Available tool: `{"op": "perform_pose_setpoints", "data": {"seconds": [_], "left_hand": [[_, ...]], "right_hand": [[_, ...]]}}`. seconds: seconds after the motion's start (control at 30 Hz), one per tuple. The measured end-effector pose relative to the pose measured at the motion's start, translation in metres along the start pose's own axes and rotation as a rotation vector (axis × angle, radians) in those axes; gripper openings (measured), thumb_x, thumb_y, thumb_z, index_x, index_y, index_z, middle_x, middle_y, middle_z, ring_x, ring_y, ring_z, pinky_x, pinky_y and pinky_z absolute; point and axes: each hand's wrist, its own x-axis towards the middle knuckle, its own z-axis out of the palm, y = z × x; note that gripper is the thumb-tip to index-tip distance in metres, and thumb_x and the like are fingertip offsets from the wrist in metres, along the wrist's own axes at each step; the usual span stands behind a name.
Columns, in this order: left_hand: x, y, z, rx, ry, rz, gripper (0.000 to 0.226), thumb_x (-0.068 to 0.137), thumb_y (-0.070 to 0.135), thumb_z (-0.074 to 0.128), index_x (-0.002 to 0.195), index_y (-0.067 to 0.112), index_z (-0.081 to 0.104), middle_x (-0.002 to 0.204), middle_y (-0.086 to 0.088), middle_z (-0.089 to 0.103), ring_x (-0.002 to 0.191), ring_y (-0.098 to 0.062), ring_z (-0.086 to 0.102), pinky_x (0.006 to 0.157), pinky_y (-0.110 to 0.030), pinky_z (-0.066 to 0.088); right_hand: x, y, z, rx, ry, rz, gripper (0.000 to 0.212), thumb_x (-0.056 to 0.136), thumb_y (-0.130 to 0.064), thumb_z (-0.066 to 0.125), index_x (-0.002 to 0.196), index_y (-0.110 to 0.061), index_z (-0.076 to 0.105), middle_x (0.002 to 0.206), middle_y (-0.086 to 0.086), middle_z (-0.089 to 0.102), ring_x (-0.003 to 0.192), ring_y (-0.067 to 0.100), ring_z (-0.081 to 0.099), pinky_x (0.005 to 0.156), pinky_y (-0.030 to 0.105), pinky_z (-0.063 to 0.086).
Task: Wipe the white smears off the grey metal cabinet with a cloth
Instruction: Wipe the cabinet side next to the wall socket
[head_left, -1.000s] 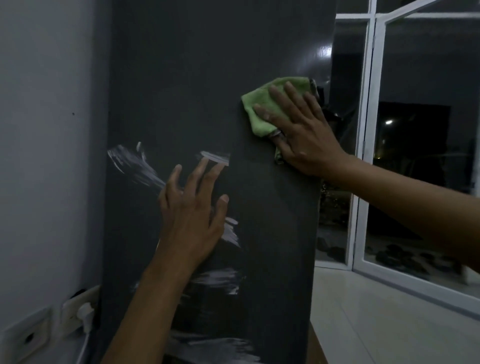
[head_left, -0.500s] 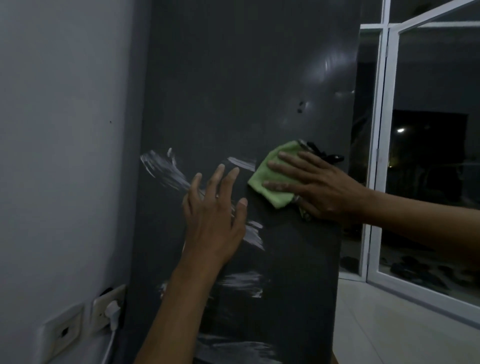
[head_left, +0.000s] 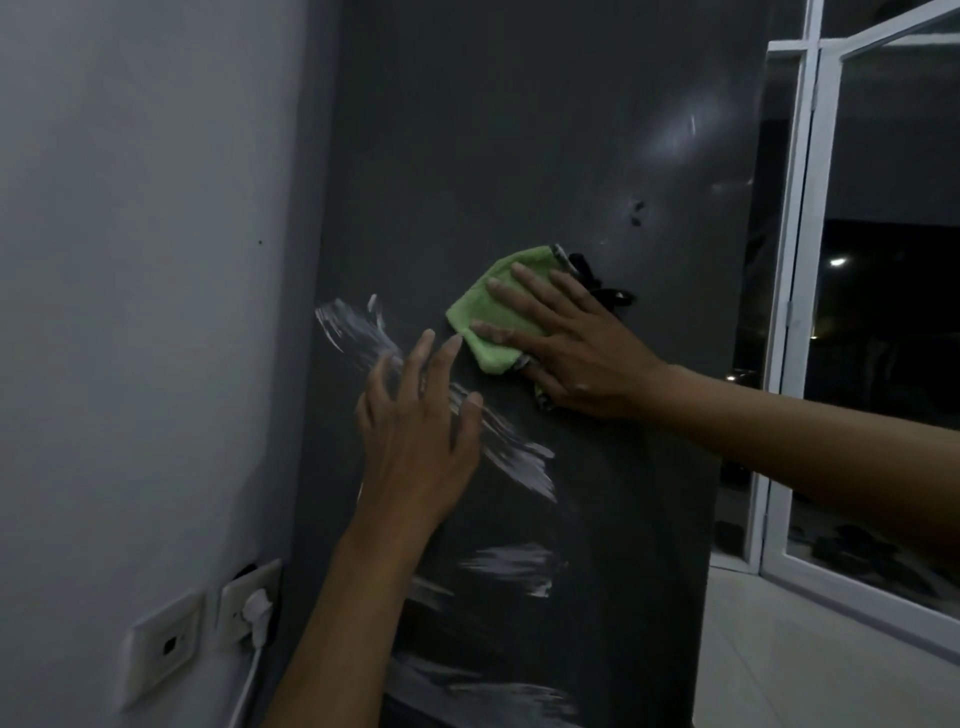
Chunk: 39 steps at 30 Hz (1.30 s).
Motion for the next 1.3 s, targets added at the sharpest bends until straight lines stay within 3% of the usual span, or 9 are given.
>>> {"op": "perform_pose_setpoints", "data": {"seconds": [0.17, 0.37, 0.63, 0.77, 0.87, 0.97, 1.13, 1.3], "left_hand": [[0.002, 0.0, -0.002, -0.027, 0.047, -0.017, 0.061, 0.104, 0.043, 0.049, 0.162, 0.035, 0.03, 0.172, 0.008, 0.022, 0.156, -0.031, 0.012, 0.122, -0.06, 0.021], [-0.001, 0.003, 0.002, -0.047, 0.031, 0.011, 0.062, 0.105, 0.044, 0.049, 0.162, 0.036, 0.028, 0.172, 0.01, 0.02, 0.157, -0.029, 0.01, 0.124, -0.057, 0.018], [0.001, -0.006, -0.002, -0.043, 0.027, -0.035, 0.061, 0.106, 0.044, 0.046, 0.163, 0.036, 0.025, 0.173, 0.01, 0.017, 0.157, -0.026, 0.008, 0.124, -0.057, 0.018], [0.001, -0.011, -0.007, -0.032, 0.022, -0.039, 0.062, 0.106, 0.045, 0.045, 0.163, 0.034, 0.024, 0.173, 0.008, 0.016, 0.158, -0.026, 0.006, 0.124, -0.056, 0.017], [0.001, -0.016, -0.01, -0.027, 0.017, -0.051, 0.061, 0.107, 0.046, 0.045, 0.163, 0.031, 0.025, 0.173, 0.007, 0.016, 0.158, -0.027, 0.006, 0.124, -0.055, 0.017], [0.0, -0.019, -0.012, -0.028, 0.019, -0.062, 0.062, 0.107, 0.043, 0.047, 0.164, 0.032, 0.025, 0.172, 0.007, 0.018, 0.157, -0.028, 0.007, 0.125, -0.055, 0.018], [0.0, -0.02, -0.016, -0.035, 0.048, -0.057, 0.061, 0.107, 0.041, 0.048, 0.164, 0.032, 0.026, 0.172, 0.006, 0.019, 0.157, -0.03, 0.009, 0.125, -0.055, 0.019], [0.001, -0.024, -0.016, -0.046, 0.049, -0.08, 0.062, 0.107, 0.044, 0.046, 0.164, 0.033, 0.025, 0.172, 0.007, 0.018, 0.158, -0.027, 0.007, 0.126, -0.053, 0.018]], "right_hand": [[-0.049, 0.027, -0.001, -0.062, -0.07, -0.205, 0.058, 0.11, -0.044, 0.032, 0.167, -0.037, 0.023, 0.178, 0.002, 0.007, 0.165, 0.025, -0.003, 0.133, 0.046, -0.005], [-0.044, 0.061, -0.022, -0.005, 0.023, 0.033, 0.062, 0.106, -0.038, 0.039, 0.167, -0.036, 0.024, 0.178, 0.0, 0.008, 0.165, 0.024, 0.001, 0.133, 0.049, 0.003], [0.038, 0.015, -0.017, 0.059, 0.092, 0.199, 0.061, 0.107, -0.046, 0.029, 0.167, -0.035, 0.026, 0.178, 0.004, 0.008, 0.164, 0.028, 0.0, 0.132, 0.05, 0.001], [0.059, -0.006, -0.009, 0.066, 0.042, 0.081, 0.057, 0.109, -0.043, 0.033, 0.166, -0.036, 0.029, 0.178, 0.003, 0.006, 0.164, 0.027, -0.004, 0.132, 0.049, -0.001], [0.044, -0.003, -0.005, 0.066, -0.034, -0.137, 0.054, 0.11, -0.043, 0.036, 0.163, -0.038, 0.035, 0.177, 0.0, 0.009, 0.165, 0.024, -0.004, 0.133, 0.048, -0.001], [0.022, 0.014, -0.01, 0.027, -0.09, -0.258, 0.057, 0.109, -0.045, 0.031, 0.165, -0.04, 0.029, 0.177, -0.003, 0.01, 0.165, 0.02, -0.003, 0.133, 0.047, 0.001], [0.037, 0.032, -0.022, 0.022, 0.013, -0.02, 0.058, 0.107, -0.042, 0.035, 0.164, -0.037, 0.032, 0.177, -0.001, 0.013, 0.165, 0.023, 0.003, 0.133, 0.05, 0.007], [0.098, 0.006, -0.025, 0.082, 0.077, 0.164, 0.06, 0.105, -0.045, 0.032, 0.165, -0.036, 0.032, 0.177, 0.002, 0.012, 0.165, 0.025, 0.002, 0.132, 0.046, 0.0]]}}
